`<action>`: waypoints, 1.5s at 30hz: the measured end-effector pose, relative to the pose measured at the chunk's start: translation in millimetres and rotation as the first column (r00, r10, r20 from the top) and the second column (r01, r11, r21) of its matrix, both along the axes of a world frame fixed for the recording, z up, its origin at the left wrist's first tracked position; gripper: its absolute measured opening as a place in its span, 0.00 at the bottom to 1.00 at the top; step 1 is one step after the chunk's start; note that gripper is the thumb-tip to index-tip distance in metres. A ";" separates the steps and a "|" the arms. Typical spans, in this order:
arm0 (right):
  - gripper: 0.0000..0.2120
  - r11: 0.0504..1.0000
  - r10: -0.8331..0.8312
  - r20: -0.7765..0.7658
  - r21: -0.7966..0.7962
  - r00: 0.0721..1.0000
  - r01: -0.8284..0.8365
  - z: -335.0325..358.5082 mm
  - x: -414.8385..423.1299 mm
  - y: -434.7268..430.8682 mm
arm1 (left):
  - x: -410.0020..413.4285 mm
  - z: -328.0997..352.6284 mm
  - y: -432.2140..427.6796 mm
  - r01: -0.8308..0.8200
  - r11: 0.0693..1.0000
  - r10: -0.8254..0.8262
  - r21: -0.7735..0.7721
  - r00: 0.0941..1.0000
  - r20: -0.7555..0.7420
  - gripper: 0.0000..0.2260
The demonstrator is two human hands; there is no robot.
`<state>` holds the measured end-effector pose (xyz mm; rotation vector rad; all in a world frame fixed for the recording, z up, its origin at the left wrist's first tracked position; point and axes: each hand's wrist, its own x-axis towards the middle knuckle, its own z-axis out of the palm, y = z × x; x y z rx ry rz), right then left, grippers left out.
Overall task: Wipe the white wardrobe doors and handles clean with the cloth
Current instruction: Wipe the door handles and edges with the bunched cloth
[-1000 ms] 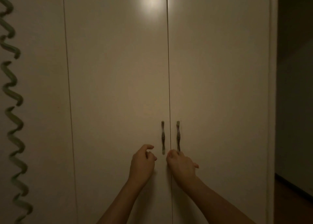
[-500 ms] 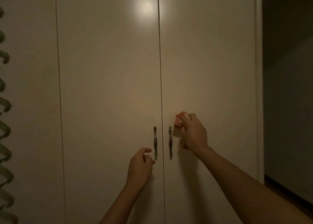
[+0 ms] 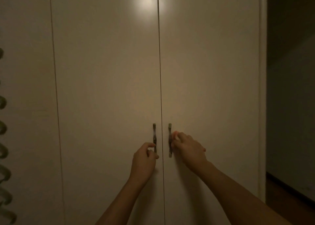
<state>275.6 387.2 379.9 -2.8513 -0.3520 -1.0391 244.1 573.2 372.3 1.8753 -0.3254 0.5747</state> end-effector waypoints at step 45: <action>0.24 0.863 -0.366 0.417 0.487 0.832 0.135 56.9 30.5 -136.3 | 19.6 -9.9 -4.6 0.041 0.998 -0.041 -0.045 0.999 -0.001 0.12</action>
